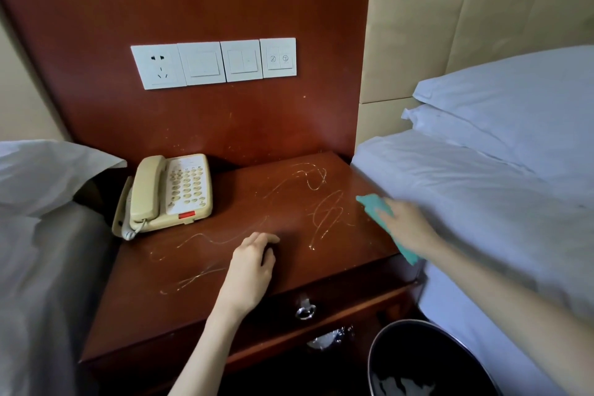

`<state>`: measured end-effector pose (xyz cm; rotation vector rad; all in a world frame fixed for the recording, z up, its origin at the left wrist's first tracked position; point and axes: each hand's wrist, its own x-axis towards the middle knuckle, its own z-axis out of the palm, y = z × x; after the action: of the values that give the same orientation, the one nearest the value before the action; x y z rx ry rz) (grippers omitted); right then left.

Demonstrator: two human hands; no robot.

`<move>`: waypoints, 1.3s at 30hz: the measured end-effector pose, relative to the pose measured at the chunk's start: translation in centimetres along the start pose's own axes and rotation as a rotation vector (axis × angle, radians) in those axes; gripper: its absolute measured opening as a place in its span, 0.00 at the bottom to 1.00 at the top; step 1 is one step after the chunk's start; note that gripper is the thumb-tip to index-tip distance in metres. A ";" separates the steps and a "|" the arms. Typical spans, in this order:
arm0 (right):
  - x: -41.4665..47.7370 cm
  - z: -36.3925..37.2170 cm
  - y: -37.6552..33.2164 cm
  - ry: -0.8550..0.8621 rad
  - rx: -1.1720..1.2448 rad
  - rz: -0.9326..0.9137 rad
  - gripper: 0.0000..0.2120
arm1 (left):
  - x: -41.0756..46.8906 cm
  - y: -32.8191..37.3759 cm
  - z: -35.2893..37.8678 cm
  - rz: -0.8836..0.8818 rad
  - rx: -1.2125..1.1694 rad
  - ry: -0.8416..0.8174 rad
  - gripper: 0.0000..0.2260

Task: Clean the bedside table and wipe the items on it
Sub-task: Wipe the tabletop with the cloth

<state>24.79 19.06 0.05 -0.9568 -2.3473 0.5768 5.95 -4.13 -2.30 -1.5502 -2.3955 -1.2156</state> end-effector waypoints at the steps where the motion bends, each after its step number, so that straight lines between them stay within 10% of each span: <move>1: 0.9 -0.6 -0.2 0.094 0.056 0.090 0.10 | 0.0 0.0 0.0 0.001 0.000 0.004 0.12; 7: 4.8 -2.5 -0.3 0.492 0.336 0.284 0.12 | -0.2 0.2 -0.2 0.011 -0.032 0.045 0.13; 14: 1.5 2.1 1.0 -0.235 -0.344 0.010 0.23 | -0.1 0.1 -0.2 0.005 -0.052 0.050 0.13; 25: -4.1 2.0 0.1 -0.360 -0.271 -0.389 0.23 | -0.2 -0.1 0.0 0.025 -0.002 0.010 0.13; 33: 0.5 1.2 3.0 -0.261 -0.387 -0.035 0.23 | -0.6 -0.1 0.5 0.131 0.115 -0.040 0.12; 39: -1.0 3.7 -0.5 -0.360 -0.305 -0.234 0.24 | -0.6 0.2 0.6 0.133 0.160 -0.046 0.13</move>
<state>22.82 17.34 -2.76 -0.7328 -2.8829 0.3219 6.60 -4.16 -2.82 -1.6735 -2.3091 -0.9489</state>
